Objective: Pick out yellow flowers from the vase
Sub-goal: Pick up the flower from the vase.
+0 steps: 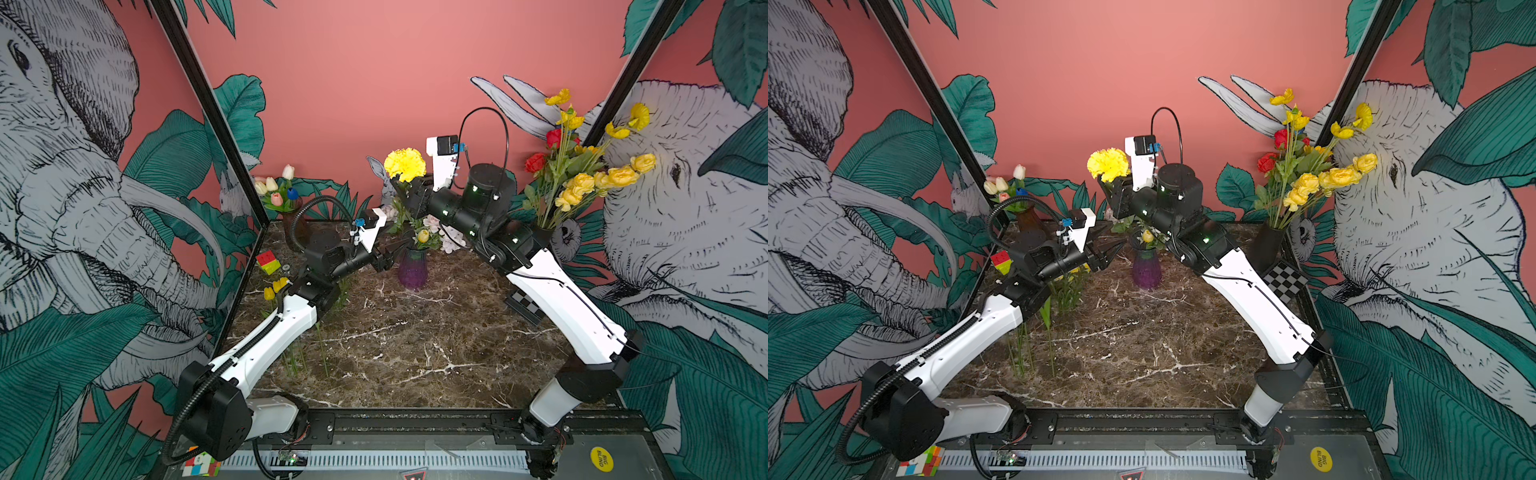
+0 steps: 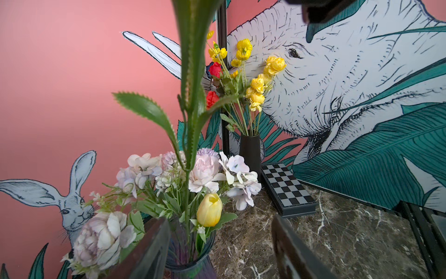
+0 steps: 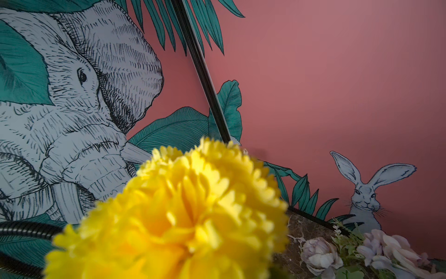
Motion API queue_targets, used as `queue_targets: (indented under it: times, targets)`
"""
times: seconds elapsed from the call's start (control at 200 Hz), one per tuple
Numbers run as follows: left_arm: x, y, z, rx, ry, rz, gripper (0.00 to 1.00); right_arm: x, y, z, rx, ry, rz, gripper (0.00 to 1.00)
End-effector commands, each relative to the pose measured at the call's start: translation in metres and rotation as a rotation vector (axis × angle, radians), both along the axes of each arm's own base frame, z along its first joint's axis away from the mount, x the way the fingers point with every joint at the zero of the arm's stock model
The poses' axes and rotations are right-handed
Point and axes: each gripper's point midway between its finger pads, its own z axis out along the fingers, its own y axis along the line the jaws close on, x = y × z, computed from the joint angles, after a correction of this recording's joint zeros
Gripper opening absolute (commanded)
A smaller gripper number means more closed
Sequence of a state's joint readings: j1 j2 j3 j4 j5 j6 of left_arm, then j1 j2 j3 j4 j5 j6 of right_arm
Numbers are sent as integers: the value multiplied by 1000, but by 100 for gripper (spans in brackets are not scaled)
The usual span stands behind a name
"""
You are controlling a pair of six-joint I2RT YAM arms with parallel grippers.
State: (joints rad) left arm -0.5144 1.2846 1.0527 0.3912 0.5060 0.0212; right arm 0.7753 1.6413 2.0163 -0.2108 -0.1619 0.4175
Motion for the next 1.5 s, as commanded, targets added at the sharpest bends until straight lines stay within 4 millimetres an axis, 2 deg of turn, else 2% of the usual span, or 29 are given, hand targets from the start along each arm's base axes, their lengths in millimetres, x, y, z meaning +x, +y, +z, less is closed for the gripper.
queue_targets:
  times: [0.0,0.065,0.075,0.09,0.22,0.355,0.465,0.69,0.865,0.995,1.225,1.36,1.496]
  targets:
    - [-4,-2,15,10,-75,-14,64,-20,-2,28,79,-54,45,28]
    - [-1,-2,16,10,-81,-4,60,-22,-1,29,80,-54,51,28]
    - [-1,-2,15,12,-82,-3,60,-30,-8,39,97,-72,53,28]
    - [-1,-1,16,12,-83,-1,59,-32,-11,43,102,-77,53,28]
    - [3,-1,19,8,-90,11,56,-38,-11,46,110,-82,64,28]
    - [5,-6,22,10,-94,-10,46,-42,-13,51,120,-90,66,28]
    - [3,-11,24,11,-86,-43,24,-42,-15,52,118,-96,56,28]
    - [-10,-7,17,2,-66,-69,0,-39,-21,47,103,-105,16,29]
    - [-16,-3,14,-8,-37,-63,0,-37,-22,43,98,-103,4,31]
    - [-13,1,11,1,3,-32,0,-39,-27,41,92,-114,-9,35]
    - [-3,16,-4,24,157,86,0,-45,-51,28,36,-160,-89,52]
    - [0,35,-27,79,297,203,0,-52,-69,3,-28,-195,-143,58]
    - [-10,61,-56,138,438,321,0,-59,-91,-28,-92,-223,-204,61]
